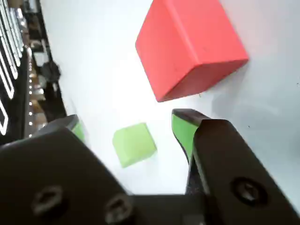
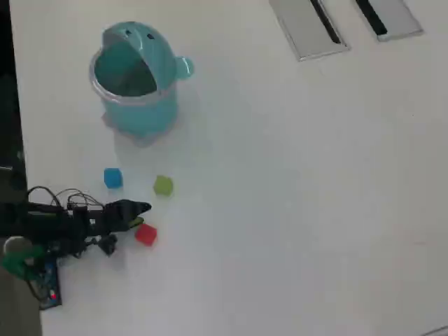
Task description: Grasp RGB lego blocks and put them in the bin one by one.
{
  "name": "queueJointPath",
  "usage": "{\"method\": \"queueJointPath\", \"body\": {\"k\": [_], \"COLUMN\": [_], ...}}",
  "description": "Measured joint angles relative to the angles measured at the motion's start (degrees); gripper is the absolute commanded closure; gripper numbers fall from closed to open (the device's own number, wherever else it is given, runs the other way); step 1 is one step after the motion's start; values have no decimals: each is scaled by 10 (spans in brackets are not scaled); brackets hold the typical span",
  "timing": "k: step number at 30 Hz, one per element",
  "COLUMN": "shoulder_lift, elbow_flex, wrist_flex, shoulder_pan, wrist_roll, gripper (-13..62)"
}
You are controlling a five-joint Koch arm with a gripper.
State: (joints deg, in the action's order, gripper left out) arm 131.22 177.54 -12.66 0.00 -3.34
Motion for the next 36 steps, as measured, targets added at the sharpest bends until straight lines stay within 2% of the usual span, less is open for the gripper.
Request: {"method": "queueJointPath", "body": {"k": [27,36], "shoulder_lift": [0,0], "elbow_flex": [0,0], "wrist_flex": [-1,-76], "shoulder_pan": [4,2], "wrist_roll": [0,-48], "gripper": [161,172]}}
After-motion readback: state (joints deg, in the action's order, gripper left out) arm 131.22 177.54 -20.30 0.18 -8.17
